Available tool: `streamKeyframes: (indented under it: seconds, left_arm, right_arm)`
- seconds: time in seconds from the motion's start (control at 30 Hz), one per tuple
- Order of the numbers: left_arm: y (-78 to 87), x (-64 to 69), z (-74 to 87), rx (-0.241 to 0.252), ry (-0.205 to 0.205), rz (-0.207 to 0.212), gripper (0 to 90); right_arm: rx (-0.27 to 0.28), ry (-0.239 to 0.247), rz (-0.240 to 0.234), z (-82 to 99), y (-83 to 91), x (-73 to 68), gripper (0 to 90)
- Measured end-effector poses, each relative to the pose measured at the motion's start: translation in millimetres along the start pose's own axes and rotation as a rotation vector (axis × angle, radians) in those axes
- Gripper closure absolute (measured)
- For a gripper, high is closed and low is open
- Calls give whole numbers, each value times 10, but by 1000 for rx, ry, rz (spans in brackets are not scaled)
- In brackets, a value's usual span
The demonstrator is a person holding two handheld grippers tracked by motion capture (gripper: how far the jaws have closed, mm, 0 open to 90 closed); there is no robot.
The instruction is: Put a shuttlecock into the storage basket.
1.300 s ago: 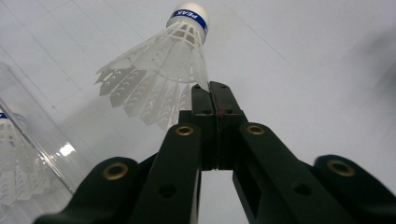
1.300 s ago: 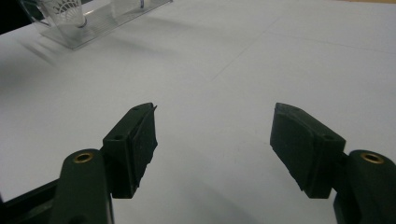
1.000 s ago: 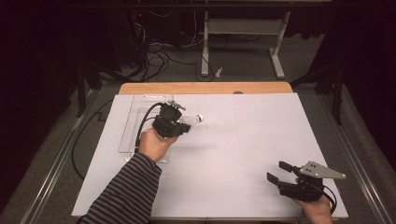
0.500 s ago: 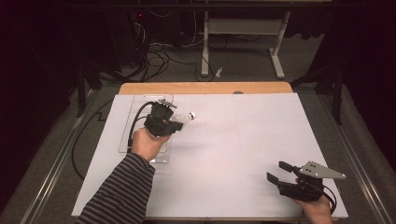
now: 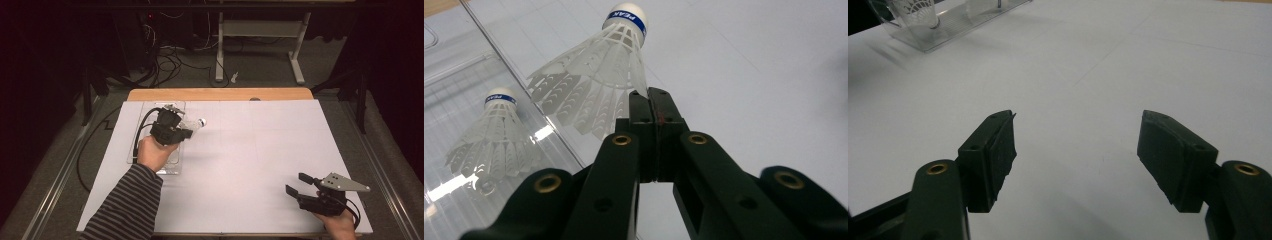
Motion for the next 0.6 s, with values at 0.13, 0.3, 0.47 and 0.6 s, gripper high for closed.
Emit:
streamKeyframes:
  seconds: [0.13,0.3,0.47,0.6]
  left_arm:
    - [33,-13,-3,8,6,-2,900]
    - [65,-39,-5,18,11,-6,900]
    - [91,-49,-17,22,9,-9,900]
    - [116,-68,-23,28,16,-12,900]
  right_arm:
    - [0,1,-1,-1,0,-1,319]
    - [-1,0,0,0,-2,-1,319]
    - [0,-1,1,-1,-1,-2,319]
    - [1,0,0,-1,0,1,319]
Point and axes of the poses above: each handheld gripper's, and its own axes: y roughly backward along the jaws, z roughly out of its underside, x roughly to its right, the point moved 4 cm from there along -y, roughly forward along the jaws, and after that the axes turned 3 degrees about -y, right-handed, at the moved point
